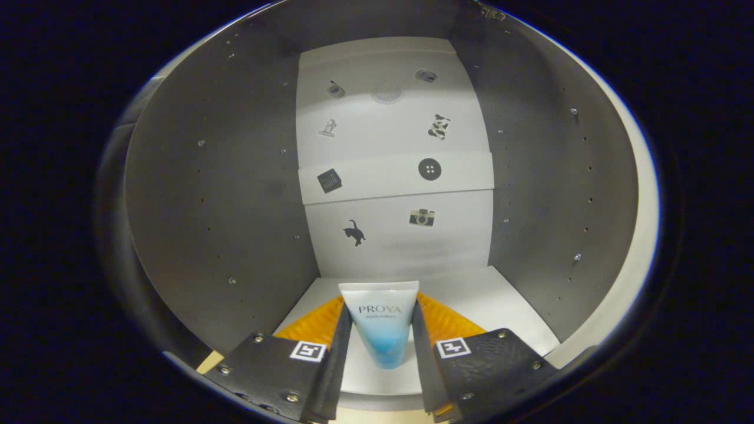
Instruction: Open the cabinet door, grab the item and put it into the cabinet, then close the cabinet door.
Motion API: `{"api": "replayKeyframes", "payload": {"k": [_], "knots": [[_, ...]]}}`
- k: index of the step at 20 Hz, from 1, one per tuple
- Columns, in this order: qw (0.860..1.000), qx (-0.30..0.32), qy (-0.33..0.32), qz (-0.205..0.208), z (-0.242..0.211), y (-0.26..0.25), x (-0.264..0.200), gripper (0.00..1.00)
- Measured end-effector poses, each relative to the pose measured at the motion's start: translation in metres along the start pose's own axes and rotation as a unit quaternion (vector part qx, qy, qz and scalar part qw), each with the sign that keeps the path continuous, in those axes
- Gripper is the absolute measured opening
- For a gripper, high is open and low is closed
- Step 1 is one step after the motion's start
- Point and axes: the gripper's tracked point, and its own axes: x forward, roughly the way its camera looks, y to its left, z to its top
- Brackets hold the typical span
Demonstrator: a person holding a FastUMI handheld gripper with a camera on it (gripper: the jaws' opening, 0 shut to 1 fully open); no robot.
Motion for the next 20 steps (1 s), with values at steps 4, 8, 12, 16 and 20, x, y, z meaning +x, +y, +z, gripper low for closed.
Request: {"api": "replayKeyframes", "payload": {"k": [4,8,12,16,20], "knots": [[1.000,0.003,0.009,0.003,-0.004,-0.001,0.004,0.56],[1.000,0.001,-0.004,-0.014,0.002,-0.004,-0.009,0.85],[1.000,-0.008,-0.017,-0.024,0.008,-0.004,-0.056,0.92],[0.999,-0.015,-0.032,-0.020,0.015,0.005,-0.134,0.92],[0.999,-0.016,-0.039,-0.025,0.014,0.009,-0.218,0.92]]}}
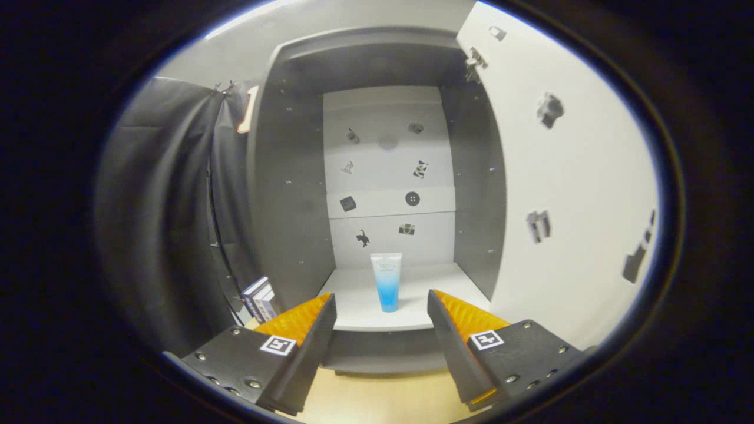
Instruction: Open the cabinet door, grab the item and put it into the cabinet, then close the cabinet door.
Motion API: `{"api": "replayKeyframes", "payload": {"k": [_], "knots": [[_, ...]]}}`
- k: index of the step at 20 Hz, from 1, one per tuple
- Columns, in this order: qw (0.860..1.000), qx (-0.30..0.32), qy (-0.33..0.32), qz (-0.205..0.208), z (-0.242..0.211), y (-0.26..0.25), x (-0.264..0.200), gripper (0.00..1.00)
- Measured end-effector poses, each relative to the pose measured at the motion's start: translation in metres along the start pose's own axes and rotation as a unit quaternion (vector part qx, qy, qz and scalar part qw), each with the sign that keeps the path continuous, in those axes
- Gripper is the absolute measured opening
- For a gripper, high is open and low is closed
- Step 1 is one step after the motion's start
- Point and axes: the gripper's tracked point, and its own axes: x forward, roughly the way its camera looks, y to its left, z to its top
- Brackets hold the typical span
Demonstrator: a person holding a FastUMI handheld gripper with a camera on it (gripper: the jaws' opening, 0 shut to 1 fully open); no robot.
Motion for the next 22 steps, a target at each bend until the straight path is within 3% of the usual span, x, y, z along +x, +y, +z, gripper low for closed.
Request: {"api": "replayKeyframes", "payload": {"k": [5,12,16,22], "knots": [[0.999,0.011,-0.006,-0.033,0.001,-0.026,-0.105,0.92],[0.992,-0.019,0.005,-0.126,-0.011,-0.108,-0.228,0.92],[0.986,-0.006,0.007,-0.165,-0.017,-0.156,-0.268,0.92],[0.977,0.019,-0.002,-0.212,-0.012,-0.243,-0.275,0.92]]}}
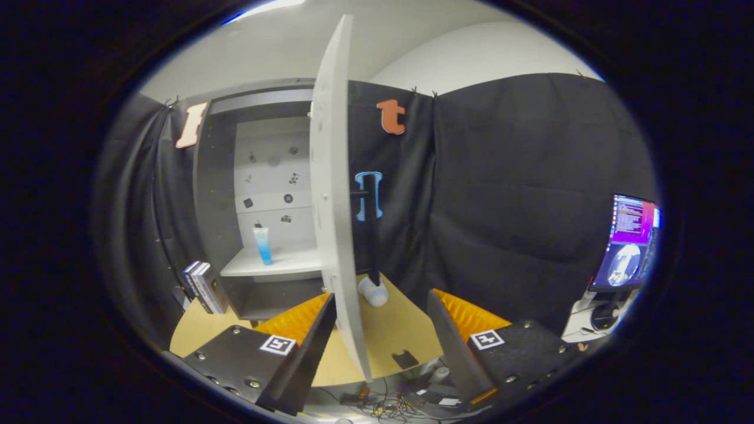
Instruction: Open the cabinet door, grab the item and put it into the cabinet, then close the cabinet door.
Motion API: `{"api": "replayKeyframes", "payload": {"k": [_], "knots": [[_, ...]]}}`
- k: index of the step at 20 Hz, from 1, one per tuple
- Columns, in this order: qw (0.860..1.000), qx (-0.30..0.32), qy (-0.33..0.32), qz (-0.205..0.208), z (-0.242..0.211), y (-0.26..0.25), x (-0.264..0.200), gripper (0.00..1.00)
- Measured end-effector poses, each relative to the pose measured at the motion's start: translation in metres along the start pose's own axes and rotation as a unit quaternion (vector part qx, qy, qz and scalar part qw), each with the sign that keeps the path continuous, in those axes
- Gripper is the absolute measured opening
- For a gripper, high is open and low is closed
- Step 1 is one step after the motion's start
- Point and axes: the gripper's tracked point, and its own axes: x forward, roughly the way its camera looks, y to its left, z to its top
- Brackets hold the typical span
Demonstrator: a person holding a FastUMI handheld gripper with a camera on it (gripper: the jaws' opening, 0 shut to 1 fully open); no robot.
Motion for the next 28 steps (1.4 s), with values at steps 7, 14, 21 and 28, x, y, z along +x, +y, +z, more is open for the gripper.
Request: {"api": "replayKeyframes", "payload": {"k": [7,14,21,28], "knots": [[1.000,-0.013,-0.024,0.005,0.006,0.002,0.034,0.90],[0.997,-0.017,-0.019,0.077,-0.003,0.069,0.016,0.89],[0.988,-0.015,-0.007,0.151,-0.009,0.134,0.012,0.89],[0.982,-0.019,0.003,0.189,-0.011,0.185,0.023,0.89]]}}
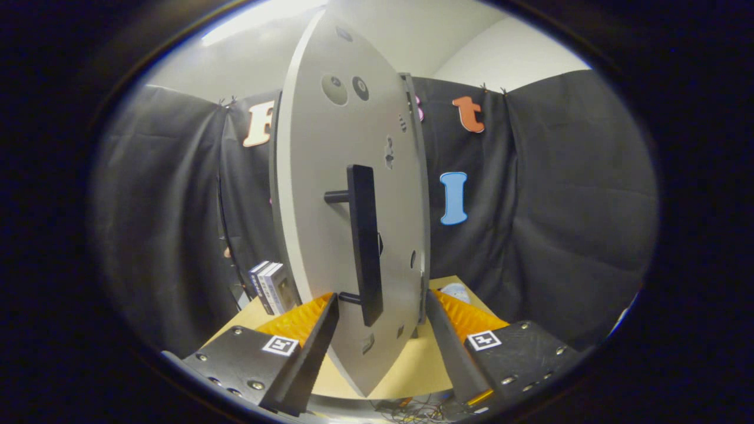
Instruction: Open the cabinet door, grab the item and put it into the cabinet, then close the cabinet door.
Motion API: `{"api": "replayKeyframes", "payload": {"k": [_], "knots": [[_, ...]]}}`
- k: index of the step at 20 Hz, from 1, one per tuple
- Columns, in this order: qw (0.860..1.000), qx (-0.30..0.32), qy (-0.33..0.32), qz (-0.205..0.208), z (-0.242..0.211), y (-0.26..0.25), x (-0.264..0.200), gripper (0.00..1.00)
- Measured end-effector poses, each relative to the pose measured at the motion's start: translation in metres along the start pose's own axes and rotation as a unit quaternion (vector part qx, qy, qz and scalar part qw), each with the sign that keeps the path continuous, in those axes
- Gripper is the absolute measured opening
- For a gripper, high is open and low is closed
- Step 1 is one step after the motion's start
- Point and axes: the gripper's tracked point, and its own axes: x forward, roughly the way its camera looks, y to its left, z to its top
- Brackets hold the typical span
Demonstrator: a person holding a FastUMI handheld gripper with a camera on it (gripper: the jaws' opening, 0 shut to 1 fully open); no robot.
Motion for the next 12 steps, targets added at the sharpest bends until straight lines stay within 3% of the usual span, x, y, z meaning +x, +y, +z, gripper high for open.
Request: {"api": "replayKeyframes", "payload": {"k": [5,12], "knots": [[0.999,0.003,0.004,0.033,-0.003,0.032,0.026,0.89],[0.996,0.003,0.011,0.086,-0.003,0.086,0.077,1.00]]}}
